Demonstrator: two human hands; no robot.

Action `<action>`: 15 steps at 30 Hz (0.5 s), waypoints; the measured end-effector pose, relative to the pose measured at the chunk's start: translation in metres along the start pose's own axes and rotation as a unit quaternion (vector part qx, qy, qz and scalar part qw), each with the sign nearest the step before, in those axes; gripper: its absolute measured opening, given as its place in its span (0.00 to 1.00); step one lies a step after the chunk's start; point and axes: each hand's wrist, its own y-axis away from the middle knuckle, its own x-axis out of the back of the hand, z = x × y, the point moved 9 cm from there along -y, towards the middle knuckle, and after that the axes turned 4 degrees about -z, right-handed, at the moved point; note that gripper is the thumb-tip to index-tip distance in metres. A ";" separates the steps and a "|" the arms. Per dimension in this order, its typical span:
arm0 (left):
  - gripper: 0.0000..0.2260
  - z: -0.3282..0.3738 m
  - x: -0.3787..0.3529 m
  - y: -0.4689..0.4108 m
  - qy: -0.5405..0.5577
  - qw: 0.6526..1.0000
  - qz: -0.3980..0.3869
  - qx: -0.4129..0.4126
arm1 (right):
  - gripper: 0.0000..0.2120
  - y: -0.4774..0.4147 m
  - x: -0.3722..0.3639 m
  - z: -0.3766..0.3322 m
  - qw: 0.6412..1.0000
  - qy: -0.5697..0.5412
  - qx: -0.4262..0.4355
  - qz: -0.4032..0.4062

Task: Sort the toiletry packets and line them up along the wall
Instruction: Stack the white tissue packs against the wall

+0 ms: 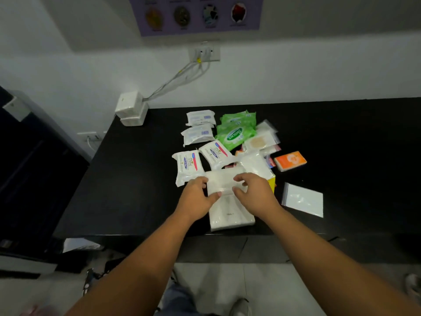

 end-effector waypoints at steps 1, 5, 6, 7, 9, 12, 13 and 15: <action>0.26 -0.003 -0.009 0.004 -0.006 1.000 -0.018 0.008 | 0.17 0.007 -0.001 0.006 1.000 0.014 0.000 -0.001; 0.30 -0.018 -0.034 0.015 -0.064 0.994 -0.060 0.069 | 0.23 0.029 -0.012 0.027 0.997 0.068 -0.017 -0.030; 0.30 -0.019 -0.038 0.017 -0.080 0.991 -0.066 0.082 | 0.25 0.033 -0.015 0.032 0.996 0.075 -0.030 -0.036; 0.29 -0.019 -0.041 0.020 -0.089 0.989 -0.071 0.090 | 0.27 0.038 -0.018 0.037 0.995 0.075 -0.047 -0.044; 0.24 -0.015 -0.045 0.025 -0.087 0.988 -0.076 0.101 | 0.25 0.045 -0.026 0.044 0.993 0.059 -0.078 -0.066; 0.19 -0.012 -0.046 0.028 -0.044 0.989 -0.065 0.125 | 0.22 0.049 -0.037 0.053 0.988 0.041 -0.117 -0.096; 0.19 -0.016 -0.046 0.027 -0.010 0.988 -0.061 0.142 | 0.22 0.049 -0.037 0.053 0.987 0.035 -0.124 -0.100; 0.19 -0.024 -0.045 0.026 0.073 0.980 -0.063 0.175 | 0.22 0.046 -0.040 0.055 0.984 0.010 -0.138 -0.108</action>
